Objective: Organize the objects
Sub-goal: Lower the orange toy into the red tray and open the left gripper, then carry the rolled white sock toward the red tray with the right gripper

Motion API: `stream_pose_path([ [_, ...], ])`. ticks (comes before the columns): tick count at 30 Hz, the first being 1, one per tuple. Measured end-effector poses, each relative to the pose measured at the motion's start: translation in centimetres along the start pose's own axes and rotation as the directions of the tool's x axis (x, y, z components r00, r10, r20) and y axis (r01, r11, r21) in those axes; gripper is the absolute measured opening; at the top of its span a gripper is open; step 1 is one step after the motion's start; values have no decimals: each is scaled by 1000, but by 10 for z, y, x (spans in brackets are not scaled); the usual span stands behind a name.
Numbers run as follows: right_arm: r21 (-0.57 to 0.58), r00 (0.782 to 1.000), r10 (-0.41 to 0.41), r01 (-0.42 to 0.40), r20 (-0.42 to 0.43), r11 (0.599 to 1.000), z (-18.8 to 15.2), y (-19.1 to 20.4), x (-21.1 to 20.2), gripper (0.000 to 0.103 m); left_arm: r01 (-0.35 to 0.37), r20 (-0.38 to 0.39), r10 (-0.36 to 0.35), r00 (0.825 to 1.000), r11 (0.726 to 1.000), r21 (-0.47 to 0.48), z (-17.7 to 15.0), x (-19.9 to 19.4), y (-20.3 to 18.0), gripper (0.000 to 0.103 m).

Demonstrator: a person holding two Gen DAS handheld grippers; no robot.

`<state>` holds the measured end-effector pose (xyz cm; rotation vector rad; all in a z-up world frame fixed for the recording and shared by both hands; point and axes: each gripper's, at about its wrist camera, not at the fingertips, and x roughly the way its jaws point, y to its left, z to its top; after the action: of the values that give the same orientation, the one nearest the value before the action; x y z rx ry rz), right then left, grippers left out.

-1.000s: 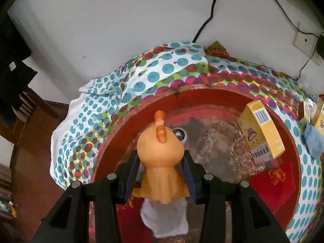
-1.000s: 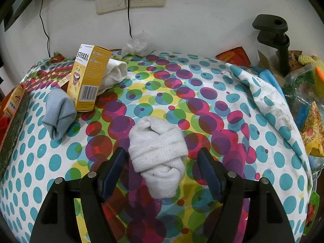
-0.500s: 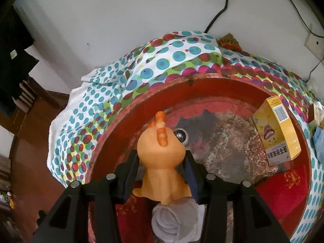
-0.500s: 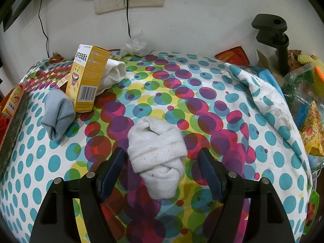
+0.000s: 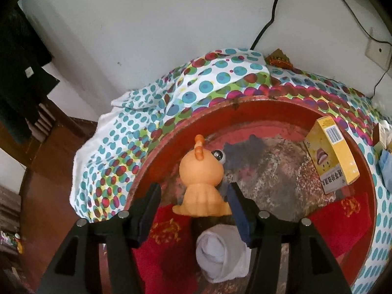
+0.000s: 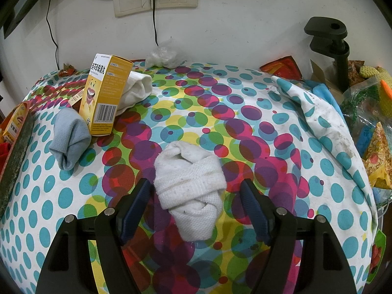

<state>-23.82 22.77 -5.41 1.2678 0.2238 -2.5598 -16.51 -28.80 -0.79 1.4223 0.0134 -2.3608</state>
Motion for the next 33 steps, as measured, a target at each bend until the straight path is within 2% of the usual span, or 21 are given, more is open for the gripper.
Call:
stream_pose_path([
  [6, 1, 1000, 1, -1, 0, 1000, 0, -1, 0, 72, 1, 54, -2, 999, 1000, 19, -23, -29, -7, 58],
  [16, 1, 1000, -2, 2, -1, 1000, 0, -1, 0, 73, 82, 135, -88, 987, 995, 50, -113, -87, -35, 58],
  [20, 3, 1000, -3, 3, 0, 1000, -1, -1, 0, 73, 127, 136, -133, 982, 990, 54, -143, -97, -41, 58],
  [24, 4, 1000, -3, 3, 0, 1000, -1, -2, 0, 72, 132, 134, -139, 981, 989, 61, -163, -101, -38, 58],
  [28, 20, 1000, -5, 5, 8, 1000, -1, -4, -2, 60, 136, 130, -144, 981, 988, 69, -175, -105, -32, 58],
  [29, 20, 1000, -9, 9, 12, 1000, -2, -3, -4, 52, 146, 138, -154, 978, 987, 66, -176, -107, -30, 58],
  [30, 20, 1000, -10, 9, 14, 1000, -1, -1, -4, 49, 152, 136, -160, 978, 986, 67, -177, -108, -29, 58],
  [33, 26, 1000, -23, 22, 16, 999, -2, 5, -6, 41, 127, 139, -135, 981, 990, 66, -176, -110, -25, 58],
])
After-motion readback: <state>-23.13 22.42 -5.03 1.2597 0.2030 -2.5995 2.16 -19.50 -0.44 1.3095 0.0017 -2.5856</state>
